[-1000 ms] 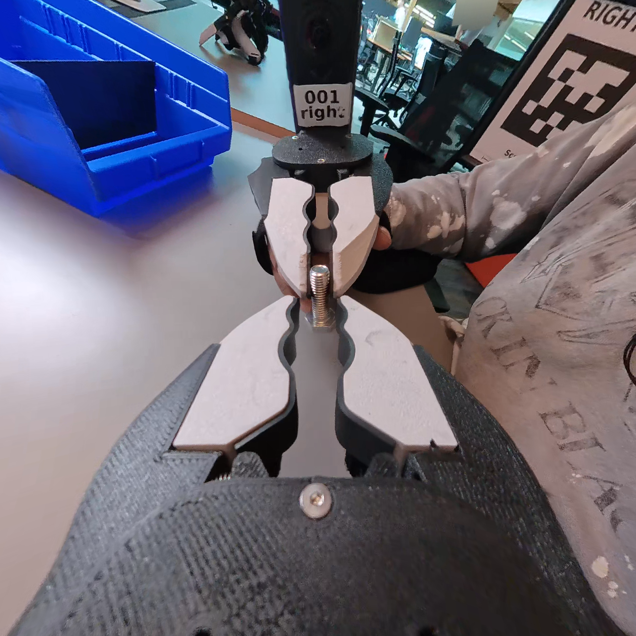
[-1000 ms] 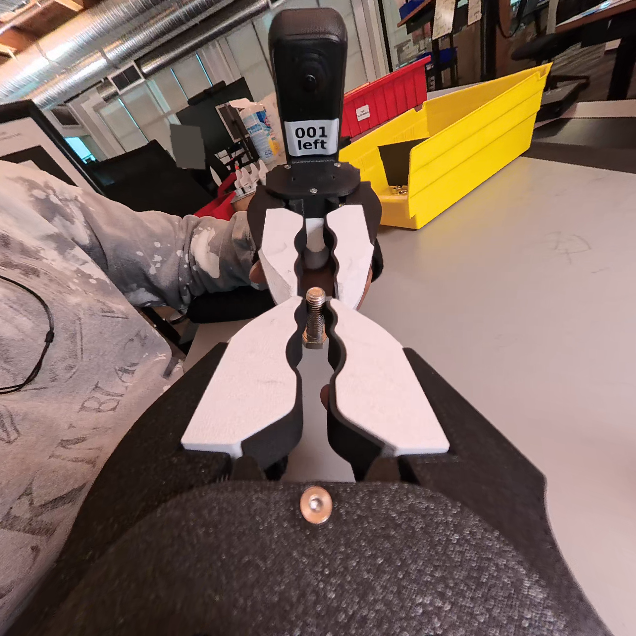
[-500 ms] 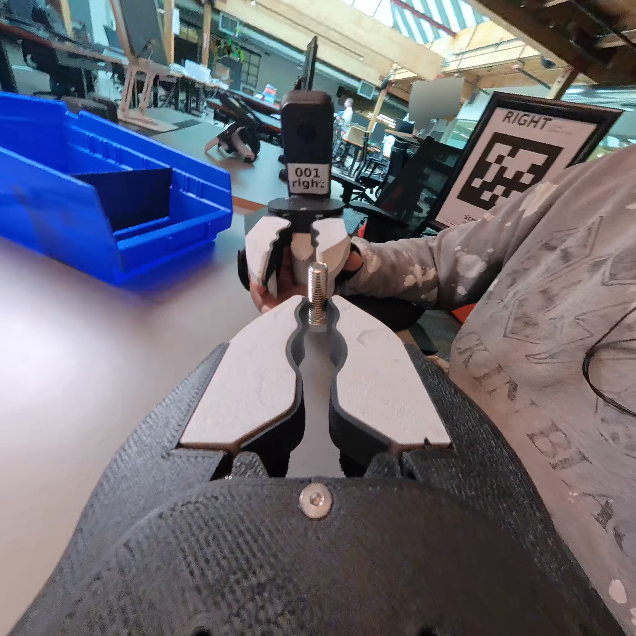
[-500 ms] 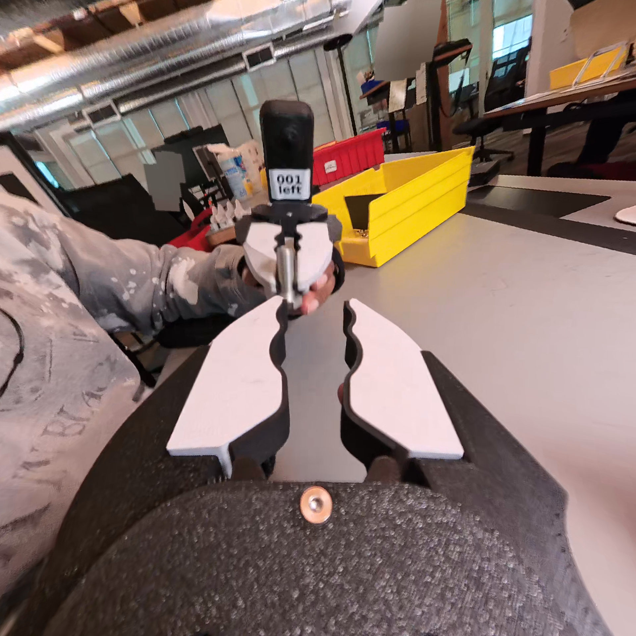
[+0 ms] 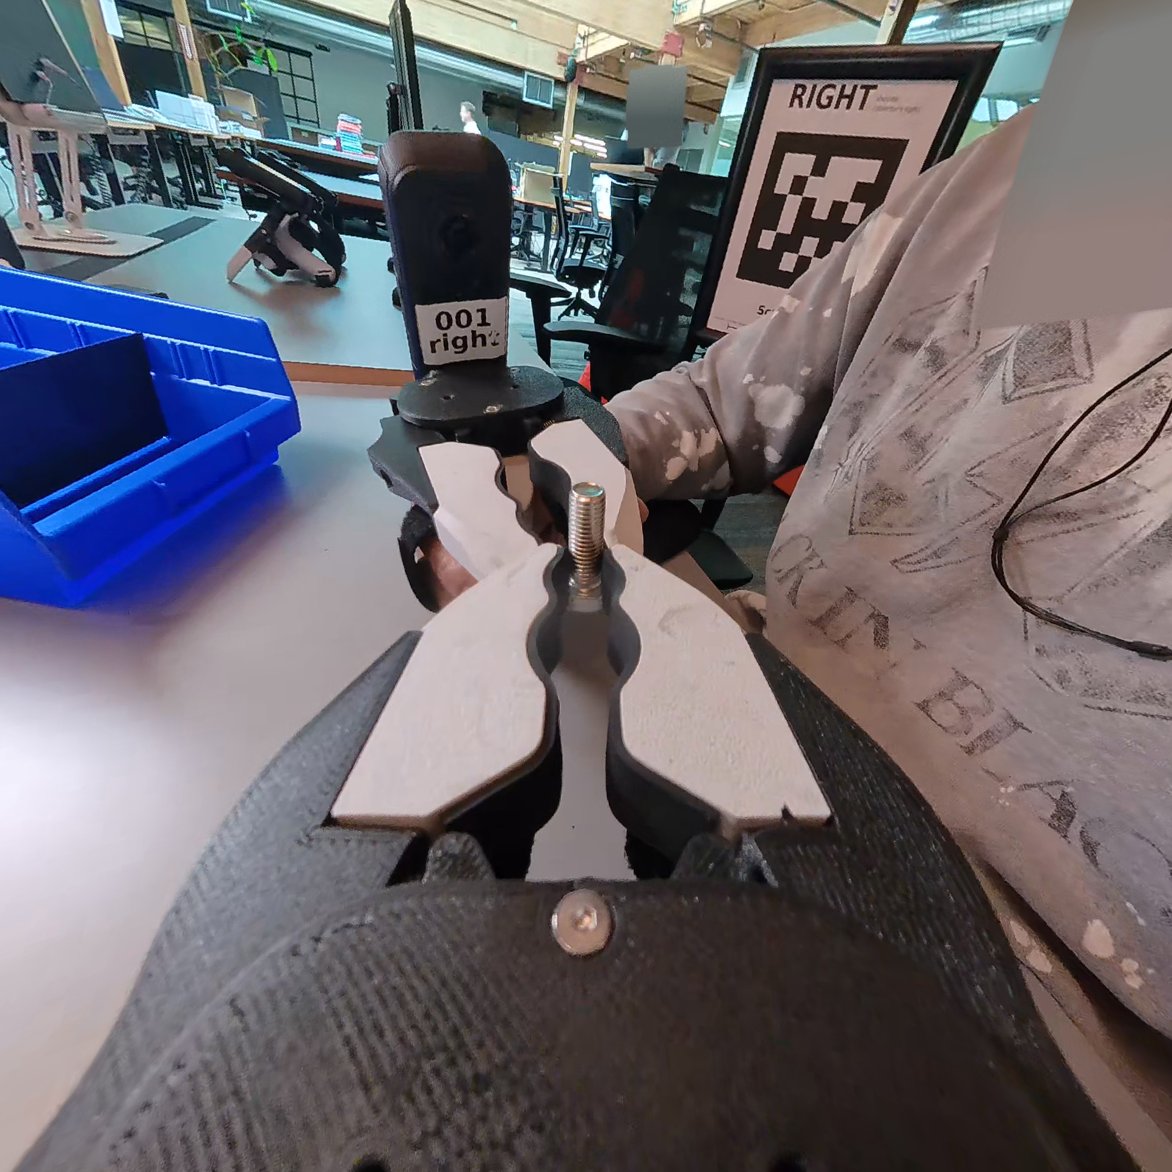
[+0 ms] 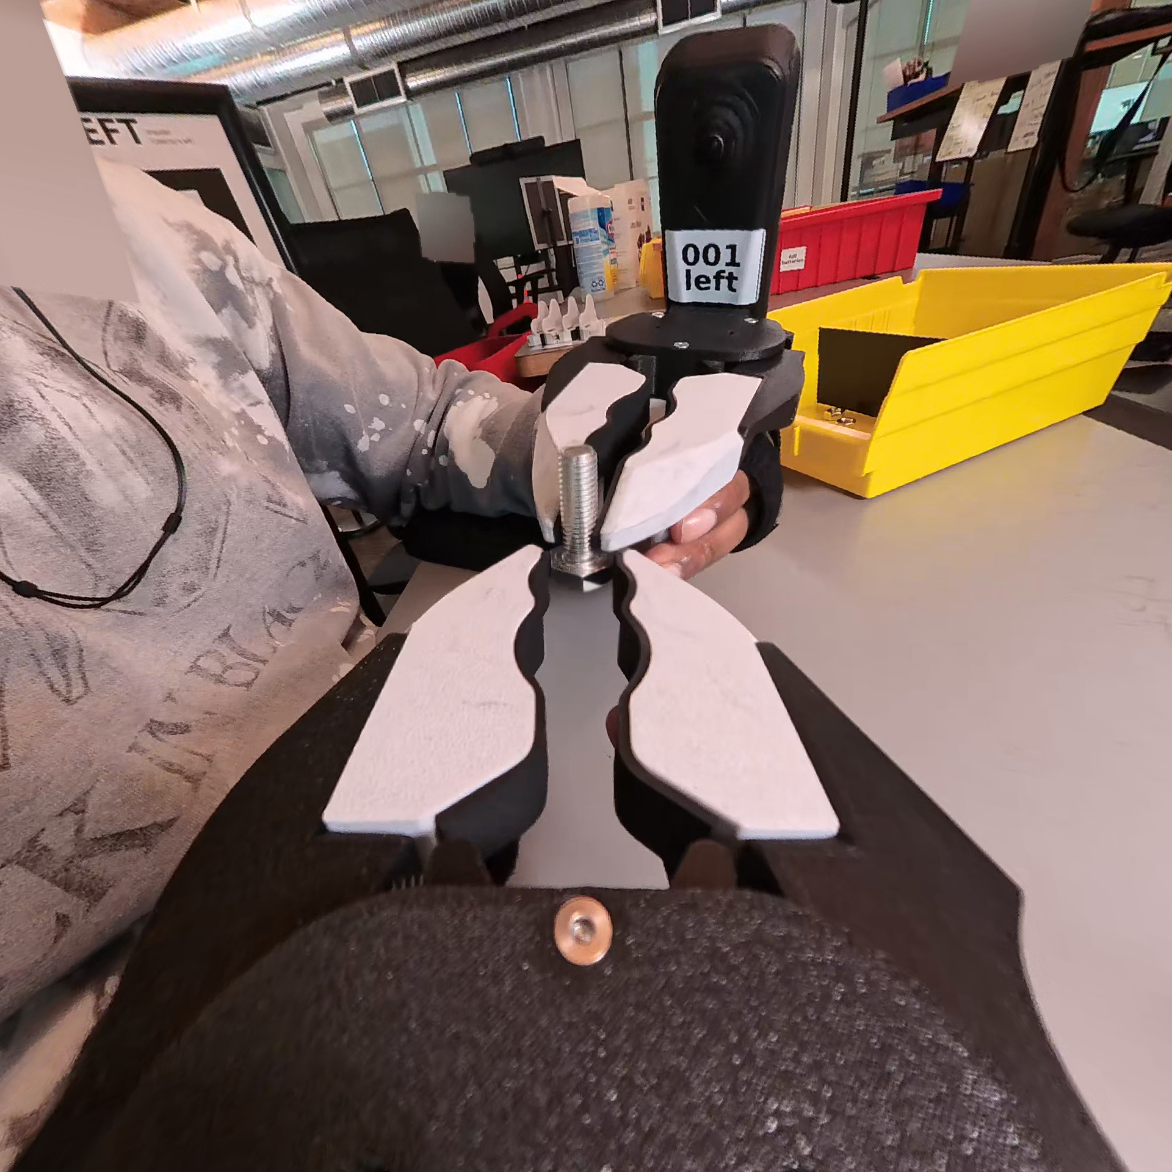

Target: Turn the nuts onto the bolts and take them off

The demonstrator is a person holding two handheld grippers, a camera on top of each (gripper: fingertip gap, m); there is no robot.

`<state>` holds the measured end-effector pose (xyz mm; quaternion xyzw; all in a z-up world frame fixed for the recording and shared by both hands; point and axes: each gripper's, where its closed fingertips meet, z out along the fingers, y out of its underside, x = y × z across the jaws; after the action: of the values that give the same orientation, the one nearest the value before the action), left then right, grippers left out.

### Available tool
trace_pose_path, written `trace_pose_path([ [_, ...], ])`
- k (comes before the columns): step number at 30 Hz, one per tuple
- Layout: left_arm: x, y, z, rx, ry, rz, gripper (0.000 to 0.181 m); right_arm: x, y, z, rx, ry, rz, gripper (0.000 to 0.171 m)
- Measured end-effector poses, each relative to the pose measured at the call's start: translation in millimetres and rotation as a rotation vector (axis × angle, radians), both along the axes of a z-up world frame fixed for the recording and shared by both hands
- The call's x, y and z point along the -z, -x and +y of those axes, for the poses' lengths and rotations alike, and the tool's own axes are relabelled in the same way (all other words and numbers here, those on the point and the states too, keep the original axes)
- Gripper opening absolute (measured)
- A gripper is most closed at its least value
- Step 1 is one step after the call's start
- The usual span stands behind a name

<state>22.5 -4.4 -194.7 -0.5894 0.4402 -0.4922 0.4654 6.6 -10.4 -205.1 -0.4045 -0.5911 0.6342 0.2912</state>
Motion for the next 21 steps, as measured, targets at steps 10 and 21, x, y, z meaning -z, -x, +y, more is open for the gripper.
trace_pose_path([
  [10, -1.3, 0.9, 3.2, -0.021, 0.006, -0.012, 0.01, -0.8, 0.2, 2.2, 0.013, -0.008, 0.003, 0.018],
  [21, -83.5, 165.3, 68.4, -0.691, -0.115, 0.121, 0.028, -25.3, -11.6, 63.5, 0.29, 0.005, 0.113, 0.018],
])
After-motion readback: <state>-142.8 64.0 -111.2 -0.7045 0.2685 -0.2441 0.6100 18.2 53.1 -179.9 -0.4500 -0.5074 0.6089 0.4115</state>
